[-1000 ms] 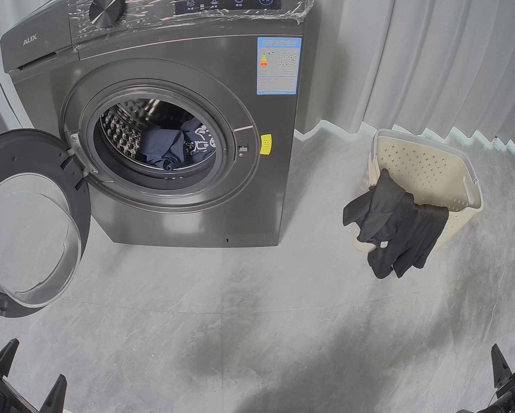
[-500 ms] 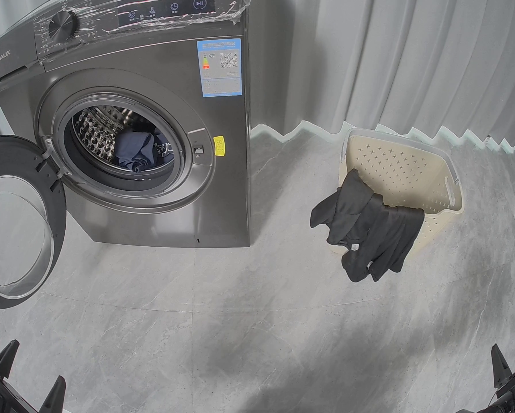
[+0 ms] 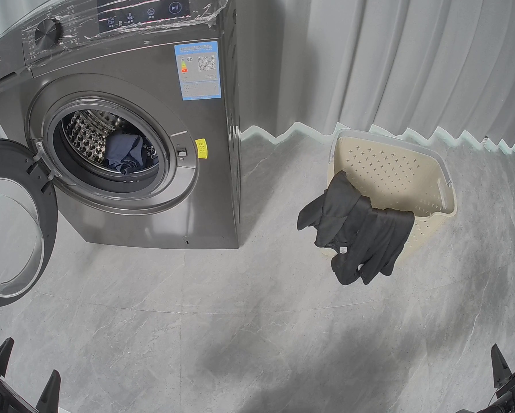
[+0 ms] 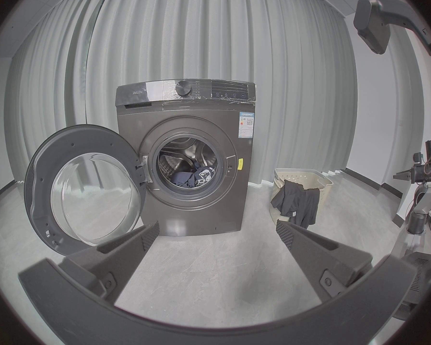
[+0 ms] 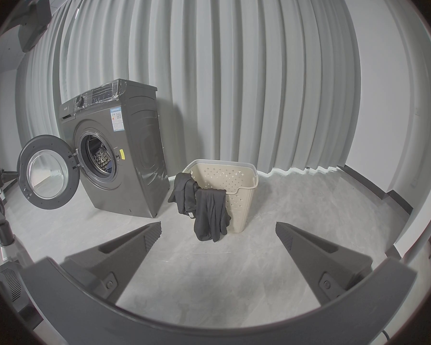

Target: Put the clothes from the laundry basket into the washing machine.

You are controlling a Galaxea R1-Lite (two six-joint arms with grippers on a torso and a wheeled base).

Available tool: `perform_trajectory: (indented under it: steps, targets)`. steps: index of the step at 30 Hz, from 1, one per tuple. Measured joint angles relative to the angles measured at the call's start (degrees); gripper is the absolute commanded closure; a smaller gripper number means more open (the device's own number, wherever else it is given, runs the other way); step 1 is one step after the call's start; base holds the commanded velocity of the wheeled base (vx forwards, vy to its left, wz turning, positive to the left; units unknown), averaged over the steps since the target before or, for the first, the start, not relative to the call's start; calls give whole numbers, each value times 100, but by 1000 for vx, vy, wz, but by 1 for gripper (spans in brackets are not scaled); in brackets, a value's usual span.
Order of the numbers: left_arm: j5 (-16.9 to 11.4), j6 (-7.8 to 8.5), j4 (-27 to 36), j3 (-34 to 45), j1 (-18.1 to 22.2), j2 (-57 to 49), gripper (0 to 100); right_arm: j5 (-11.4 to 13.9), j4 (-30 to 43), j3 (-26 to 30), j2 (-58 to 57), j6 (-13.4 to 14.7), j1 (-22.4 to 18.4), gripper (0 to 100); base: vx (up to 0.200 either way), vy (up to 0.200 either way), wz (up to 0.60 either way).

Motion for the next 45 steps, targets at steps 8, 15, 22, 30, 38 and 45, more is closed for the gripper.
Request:
perform_trajectory:
  steps: [8, 15, 22, 30, 38, 45]
  targets:
    - [-44, -37, -5, 0, 0, 2, 0, -2, 2, 0, 2, 0, 0, 0, 0, -200, 0]
    - [-99, -79, -16, 0, -4, 5, 0, -2, -5, 0, 5, 0, 2, 0, 0, -143, 0]
    - [-293, -149, -27, 0, 0, 9, 0, -2, 2, 0, 6, 0, 5, 0, 0, 0, 0]
    - [-196, -188, -21, 0, -4, 9, 0, -2, -2, 0, 9, 2, 2, 0, 0, -50, 0]
    - [-143, -179, -16, 0, 0, 11, 0, -2, 0, 0, 11, 0, -4, 0, 0, -175, 0]
    - [-222, -177, -13, 0, -1, 13, 0, -2, 0, 0, 13, 0, 0, 0, 0, 0, 0]
